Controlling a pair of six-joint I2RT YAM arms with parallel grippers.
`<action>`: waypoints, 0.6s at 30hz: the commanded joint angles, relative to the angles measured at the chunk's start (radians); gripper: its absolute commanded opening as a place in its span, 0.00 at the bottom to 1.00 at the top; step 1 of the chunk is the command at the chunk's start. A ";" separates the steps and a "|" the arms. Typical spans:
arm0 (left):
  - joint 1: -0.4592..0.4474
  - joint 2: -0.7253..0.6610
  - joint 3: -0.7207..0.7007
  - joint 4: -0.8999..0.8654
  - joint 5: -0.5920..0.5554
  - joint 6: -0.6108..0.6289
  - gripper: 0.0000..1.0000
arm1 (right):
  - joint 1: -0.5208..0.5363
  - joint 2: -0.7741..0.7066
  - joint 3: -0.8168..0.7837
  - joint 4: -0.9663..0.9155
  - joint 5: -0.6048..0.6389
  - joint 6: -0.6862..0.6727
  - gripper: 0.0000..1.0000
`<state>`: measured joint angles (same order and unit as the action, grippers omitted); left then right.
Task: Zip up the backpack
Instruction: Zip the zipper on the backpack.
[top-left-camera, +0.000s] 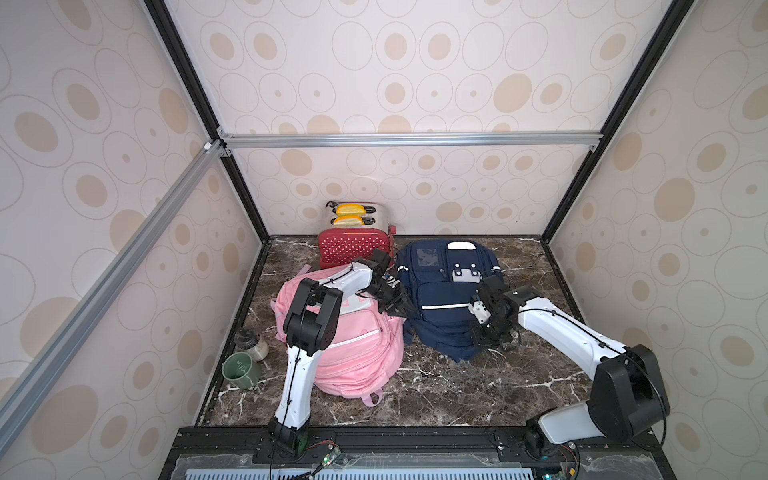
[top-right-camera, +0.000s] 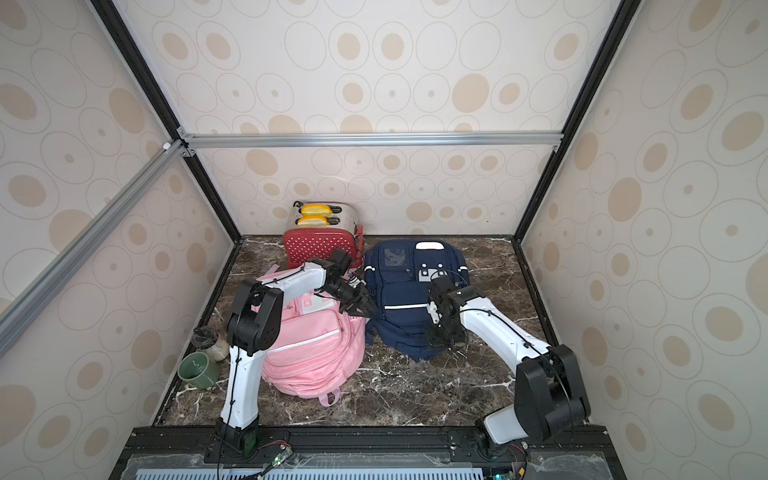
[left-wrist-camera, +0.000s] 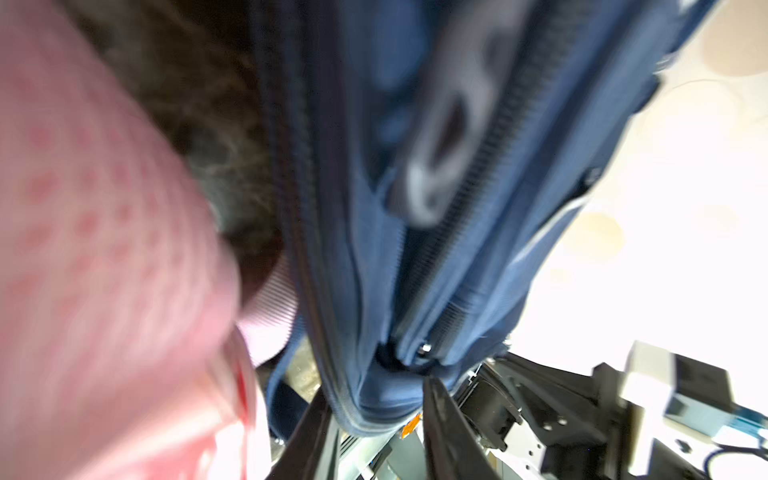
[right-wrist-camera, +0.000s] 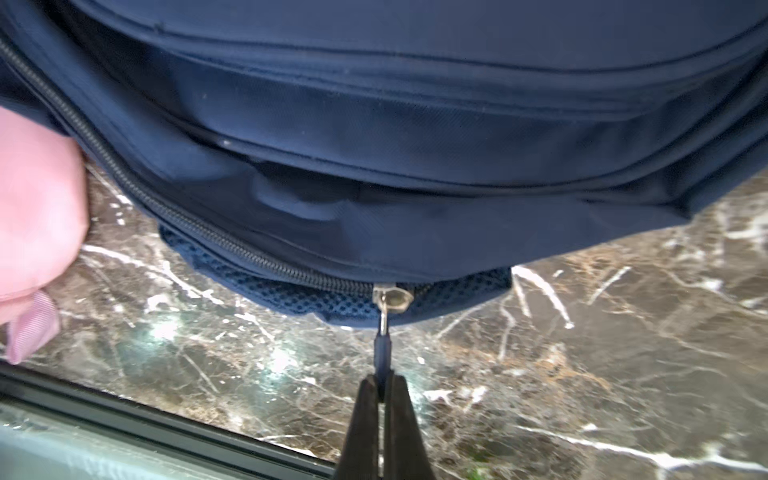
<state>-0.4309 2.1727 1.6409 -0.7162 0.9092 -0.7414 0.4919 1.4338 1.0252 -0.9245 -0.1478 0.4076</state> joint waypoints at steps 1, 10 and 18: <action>0.000 -0.137 -0.066 0.042 0.075 -0.052 0.36 | 0.029 -0.034 -0.014 0.083 -0.074 0.054 0.00; -0.097 -0.278 -0.270 0.232 0.148 -0.271 0.44 | 0.134 0.062 0.048 0.095 -0.089 0.001 0.00; -0.175 -0.303 -0.401 0.506 0.144 -0.558 0.43 | 0.149 0.027 0.041 0.114 -0.089 -0.017 0.00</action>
<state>-0.6132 1.8969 1.2419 -0.3275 1.0489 -1.1782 0.6285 1.4895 1.0462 -0.8307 -0.2100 0.4099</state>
